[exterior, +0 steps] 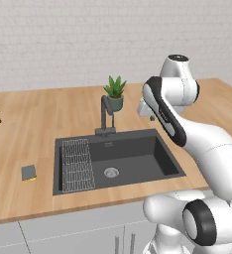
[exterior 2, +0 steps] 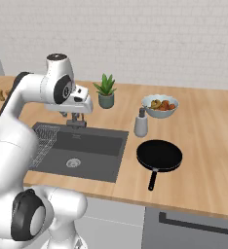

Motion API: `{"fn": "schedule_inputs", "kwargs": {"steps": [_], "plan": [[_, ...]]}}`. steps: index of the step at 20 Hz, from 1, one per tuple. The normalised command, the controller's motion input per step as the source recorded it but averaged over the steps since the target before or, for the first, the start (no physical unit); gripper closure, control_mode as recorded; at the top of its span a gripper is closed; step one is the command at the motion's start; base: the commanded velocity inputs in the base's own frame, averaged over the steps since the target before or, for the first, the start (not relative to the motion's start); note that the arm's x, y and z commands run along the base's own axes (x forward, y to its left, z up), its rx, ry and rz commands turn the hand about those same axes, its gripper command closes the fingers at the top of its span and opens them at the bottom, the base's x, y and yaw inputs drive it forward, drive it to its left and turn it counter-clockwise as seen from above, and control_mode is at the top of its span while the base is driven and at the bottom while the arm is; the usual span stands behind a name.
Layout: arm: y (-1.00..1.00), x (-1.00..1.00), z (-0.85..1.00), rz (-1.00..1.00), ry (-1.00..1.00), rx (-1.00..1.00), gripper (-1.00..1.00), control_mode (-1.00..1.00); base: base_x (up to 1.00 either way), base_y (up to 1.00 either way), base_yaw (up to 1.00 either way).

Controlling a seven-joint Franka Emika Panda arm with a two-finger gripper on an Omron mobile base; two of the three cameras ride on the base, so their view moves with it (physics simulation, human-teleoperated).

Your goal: Pick the pan and sponge and place them into the sink. Then turn on the water.

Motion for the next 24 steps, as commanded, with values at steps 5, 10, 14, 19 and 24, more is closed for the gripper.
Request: {"fn": "schedule_inputs", "kwargs": {"steps": [5, 10, 14, 19, 24], "plan": [[-0.19, -0.37, -0.01, 0.0, 0.01, 0.0, -1.0, -1.0, 0.0, 0.0, 0.0], [-0.85, -0.53, -0.13, 0.0, 0.04, 0.02, -1.0, -1.0, 0.0, 0.0, 0.0], [-1.0, -0.24, -0.13, 0.0, 0.09, 0.0, -1.0, -1.0, 0.0, 0.0, 0.0], [-0.96, -0.02, -0.2, -0.01, 0.1, 0.0, -1.0, -1.0, 0.0, 0.0, 0.0], [-0.89, 0.0, -0.39, -0.01, 0.08, 0.0, -1.0, -1.0, 0.0, 0.0, 0.0]]}}
